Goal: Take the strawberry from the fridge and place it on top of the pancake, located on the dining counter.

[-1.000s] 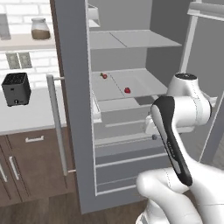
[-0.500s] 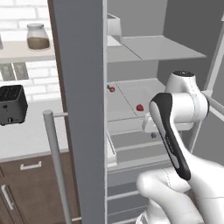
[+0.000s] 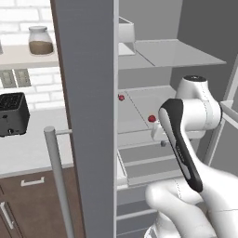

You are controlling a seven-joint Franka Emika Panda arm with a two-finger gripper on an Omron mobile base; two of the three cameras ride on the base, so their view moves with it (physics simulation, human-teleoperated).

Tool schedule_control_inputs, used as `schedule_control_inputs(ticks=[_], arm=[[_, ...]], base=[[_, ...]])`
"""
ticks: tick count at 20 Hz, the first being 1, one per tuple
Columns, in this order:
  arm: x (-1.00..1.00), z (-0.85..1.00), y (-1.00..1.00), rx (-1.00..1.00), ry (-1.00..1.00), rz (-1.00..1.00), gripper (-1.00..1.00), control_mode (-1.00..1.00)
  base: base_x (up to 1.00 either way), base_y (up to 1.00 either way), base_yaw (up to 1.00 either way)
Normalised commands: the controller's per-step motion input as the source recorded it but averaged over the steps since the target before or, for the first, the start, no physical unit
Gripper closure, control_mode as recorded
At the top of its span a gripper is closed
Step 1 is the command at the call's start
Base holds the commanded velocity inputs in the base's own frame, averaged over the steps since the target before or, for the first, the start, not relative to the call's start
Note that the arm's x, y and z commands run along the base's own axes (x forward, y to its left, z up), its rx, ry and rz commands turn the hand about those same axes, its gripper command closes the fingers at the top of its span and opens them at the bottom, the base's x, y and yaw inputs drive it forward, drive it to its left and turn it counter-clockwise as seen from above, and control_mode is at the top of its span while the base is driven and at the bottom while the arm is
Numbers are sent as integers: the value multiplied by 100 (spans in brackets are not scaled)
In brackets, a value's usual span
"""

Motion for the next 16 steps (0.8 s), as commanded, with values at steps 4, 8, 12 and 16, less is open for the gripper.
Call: schedule_control_inputs(ticks=[4, 8, 12, 16], arm=[[0, 0, 0, 0, -1, 0, -100, -100], [57, 0, -3, 0, -18, 6, -100, -100], [79, 0, -20, -1, -22, 21, -100, -100], [98, 0, -22, -7, -18, 10, -100, -100]], base=[[0, 0, 0], [0, 0, 0], [0, 0, 0], [0, 0, 0]])
